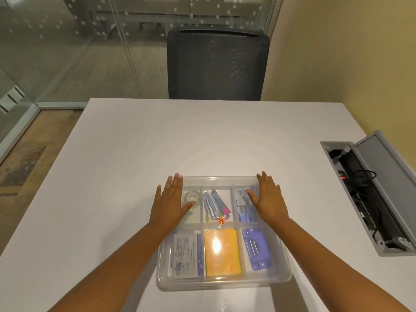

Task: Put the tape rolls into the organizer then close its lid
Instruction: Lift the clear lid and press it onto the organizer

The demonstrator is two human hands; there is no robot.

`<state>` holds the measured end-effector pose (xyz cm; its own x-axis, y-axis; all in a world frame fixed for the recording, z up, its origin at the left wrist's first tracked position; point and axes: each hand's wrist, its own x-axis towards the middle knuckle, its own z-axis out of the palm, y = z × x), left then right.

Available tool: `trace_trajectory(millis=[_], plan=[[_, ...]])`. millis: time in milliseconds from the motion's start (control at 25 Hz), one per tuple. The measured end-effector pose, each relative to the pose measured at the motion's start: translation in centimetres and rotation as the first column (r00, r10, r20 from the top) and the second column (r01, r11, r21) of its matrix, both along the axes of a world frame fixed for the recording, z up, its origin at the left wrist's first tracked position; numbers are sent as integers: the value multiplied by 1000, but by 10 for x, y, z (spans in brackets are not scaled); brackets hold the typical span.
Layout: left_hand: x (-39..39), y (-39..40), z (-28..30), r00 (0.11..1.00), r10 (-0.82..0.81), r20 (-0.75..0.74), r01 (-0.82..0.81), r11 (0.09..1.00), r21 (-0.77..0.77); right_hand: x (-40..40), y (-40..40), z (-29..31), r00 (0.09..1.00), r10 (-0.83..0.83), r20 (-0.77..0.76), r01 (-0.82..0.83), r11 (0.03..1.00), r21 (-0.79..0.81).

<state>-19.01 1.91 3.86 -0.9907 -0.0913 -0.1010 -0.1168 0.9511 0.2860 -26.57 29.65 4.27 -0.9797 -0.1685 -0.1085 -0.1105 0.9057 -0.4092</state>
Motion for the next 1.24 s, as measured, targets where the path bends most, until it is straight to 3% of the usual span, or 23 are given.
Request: trace_trajectory(millis=[280, 480, 680, 880, 1040, 1240], plan=[[-3, -5, -19, 998, -29, -53, 31, 999, 34, 0, 3, -18, 998, -17, -57, 18, 1000, 24], [-2, -6, -16, 999, -26, -44, 28, 999, 34, 1, 3, -13, 1000, -14, -19, 15, 999, 49], [2, -1, -3, 1000, -1, 5, 1, 1000, -25, 6, 3, -4, 999, 23, 40, -31, 977, 212], [67, 30, -3, 1000, -26, 4, 25, 996, 86, 70, 4, -2, 982, 183, 36, -186, 965, 182], [117, 41, -1, 997, -70, -23, 69, 997, -41, 122, 17, -3, 968, 250, 14, -248, 946, 208], [125, 44, 1, 995, -75, -63, 72, 996, -49, 140, 26, 2, 956, 294, 21, -291, 928, 233]])
